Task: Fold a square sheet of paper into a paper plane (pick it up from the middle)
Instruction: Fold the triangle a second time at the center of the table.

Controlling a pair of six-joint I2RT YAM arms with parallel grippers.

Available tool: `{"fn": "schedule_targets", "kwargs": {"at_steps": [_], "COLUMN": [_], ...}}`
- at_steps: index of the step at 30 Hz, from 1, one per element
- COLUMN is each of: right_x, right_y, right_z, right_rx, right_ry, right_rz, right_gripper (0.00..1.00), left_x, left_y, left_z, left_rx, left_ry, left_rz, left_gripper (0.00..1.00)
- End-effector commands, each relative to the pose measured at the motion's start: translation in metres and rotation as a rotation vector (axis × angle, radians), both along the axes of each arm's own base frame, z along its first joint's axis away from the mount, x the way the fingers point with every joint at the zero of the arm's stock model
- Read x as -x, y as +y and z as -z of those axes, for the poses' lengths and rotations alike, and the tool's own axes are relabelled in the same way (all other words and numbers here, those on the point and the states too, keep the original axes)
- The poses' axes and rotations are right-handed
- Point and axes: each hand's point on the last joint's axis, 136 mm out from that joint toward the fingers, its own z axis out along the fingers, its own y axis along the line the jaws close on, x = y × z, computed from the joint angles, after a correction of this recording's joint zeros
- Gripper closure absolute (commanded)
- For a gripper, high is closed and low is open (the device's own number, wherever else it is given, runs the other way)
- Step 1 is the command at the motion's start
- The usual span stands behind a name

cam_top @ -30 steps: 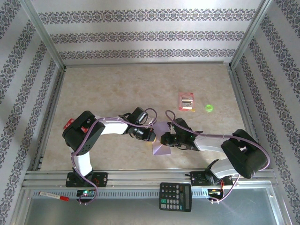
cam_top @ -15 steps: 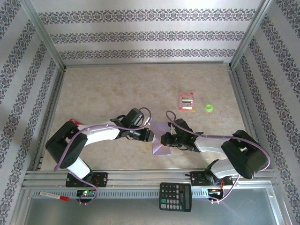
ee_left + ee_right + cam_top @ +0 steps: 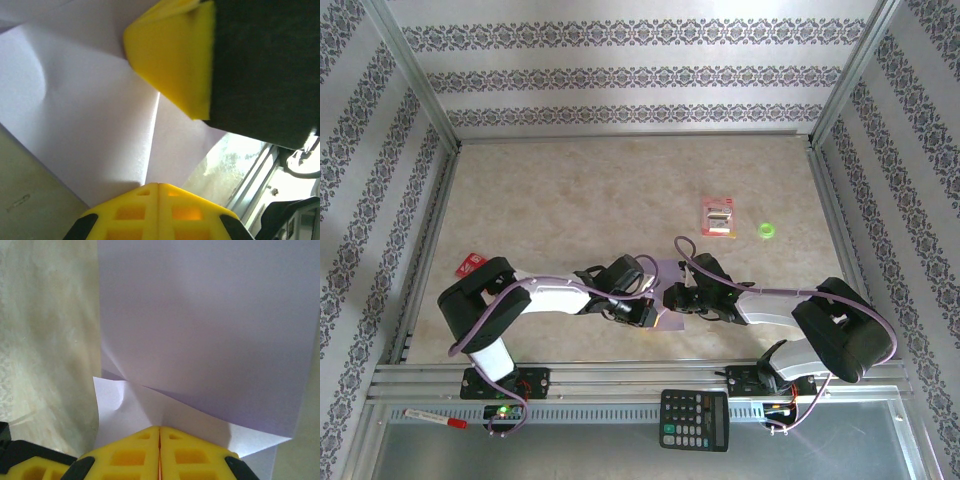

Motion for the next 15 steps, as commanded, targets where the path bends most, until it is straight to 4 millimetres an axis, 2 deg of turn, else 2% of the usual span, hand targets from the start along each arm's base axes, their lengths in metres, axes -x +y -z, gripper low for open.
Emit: {"fn": "schedule_targets", "kwargs": {"at_steps": [1, 7, 15], "right_x": [0.008, 0.008, -0.001], "right_y": [-0.017, -0.015, 0.002], "right_z": [0.016, 0.012, -0.023], "right_rx": [0.065, 0.051, -0.047], "right_ry": [0.040, 0.040, -0.001], "right_rz": [0.026, 0.012, -0.018], "right_gripper": [0.92, 0.91, 0.89], "left_x": [-0.009, -0.004, 0.008], "left_y": [-0.003, 0.006, 0.022], "left_z": [-0.002, 0.011, 0.033], "left_rx": [-0.015, -0.052, -0.098], "left_ry": [-0.034, -0.008, 0.046], "left_rz": [0.009, 0.006, -0.015], "left_gripper": [0.99, 0.99, 1.00]}}
